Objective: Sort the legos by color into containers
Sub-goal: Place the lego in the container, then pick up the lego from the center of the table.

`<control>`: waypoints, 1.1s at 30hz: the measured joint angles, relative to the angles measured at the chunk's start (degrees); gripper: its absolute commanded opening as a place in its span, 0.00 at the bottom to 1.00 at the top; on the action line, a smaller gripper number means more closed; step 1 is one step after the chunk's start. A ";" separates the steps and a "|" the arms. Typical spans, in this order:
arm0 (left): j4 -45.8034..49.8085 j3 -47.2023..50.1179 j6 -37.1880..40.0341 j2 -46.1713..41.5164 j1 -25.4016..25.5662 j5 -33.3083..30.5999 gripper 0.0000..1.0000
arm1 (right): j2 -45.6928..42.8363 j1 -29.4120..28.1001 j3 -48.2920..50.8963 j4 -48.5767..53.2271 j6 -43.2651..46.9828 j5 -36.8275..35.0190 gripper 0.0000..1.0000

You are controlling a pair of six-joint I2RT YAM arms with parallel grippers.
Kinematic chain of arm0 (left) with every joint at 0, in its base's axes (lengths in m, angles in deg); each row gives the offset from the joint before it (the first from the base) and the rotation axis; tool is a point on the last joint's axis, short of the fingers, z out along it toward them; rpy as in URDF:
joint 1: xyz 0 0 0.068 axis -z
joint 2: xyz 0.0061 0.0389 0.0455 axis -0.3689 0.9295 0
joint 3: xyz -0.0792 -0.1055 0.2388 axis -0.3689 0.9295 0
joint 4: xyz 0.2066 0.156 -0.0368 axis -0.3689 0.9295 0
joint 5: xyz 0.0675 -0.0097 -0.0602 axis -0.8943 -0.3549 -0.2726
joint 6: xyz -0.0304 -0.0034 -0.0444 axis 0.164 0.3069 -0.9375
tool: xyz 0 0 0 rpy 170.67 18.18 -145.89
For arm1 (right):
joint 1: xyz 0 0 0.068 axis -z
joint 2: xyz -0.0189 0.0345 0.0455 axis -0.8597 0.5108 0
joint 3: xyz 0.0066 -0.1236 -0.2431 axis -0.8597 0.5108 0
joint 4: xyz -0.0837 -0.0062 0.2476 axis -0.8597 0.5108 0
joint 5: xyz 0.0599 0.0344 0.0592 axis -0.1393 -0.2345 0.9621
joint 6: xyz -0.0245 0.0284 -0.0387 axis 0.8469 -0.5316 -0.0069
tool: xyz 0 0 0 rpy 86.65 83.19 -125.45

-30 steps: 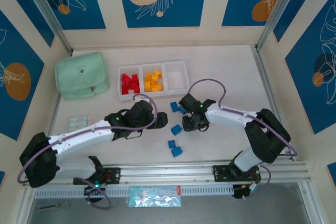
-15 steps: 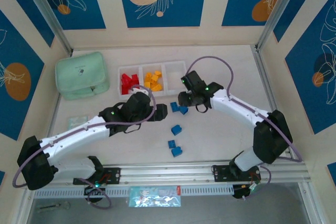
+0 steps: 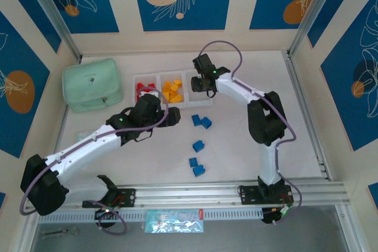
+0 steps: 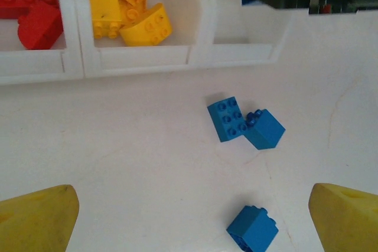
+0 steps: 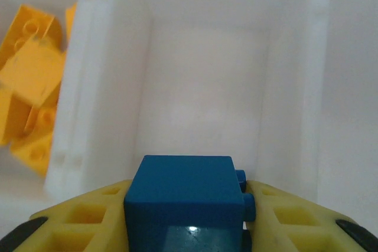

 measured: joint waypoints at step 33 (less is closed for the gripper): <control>-0.50 2.05 0.24 -1.31 0.90 5.55 0.99 | -22.91 1.07 27.15 0.87 -2.58 8.74 0.76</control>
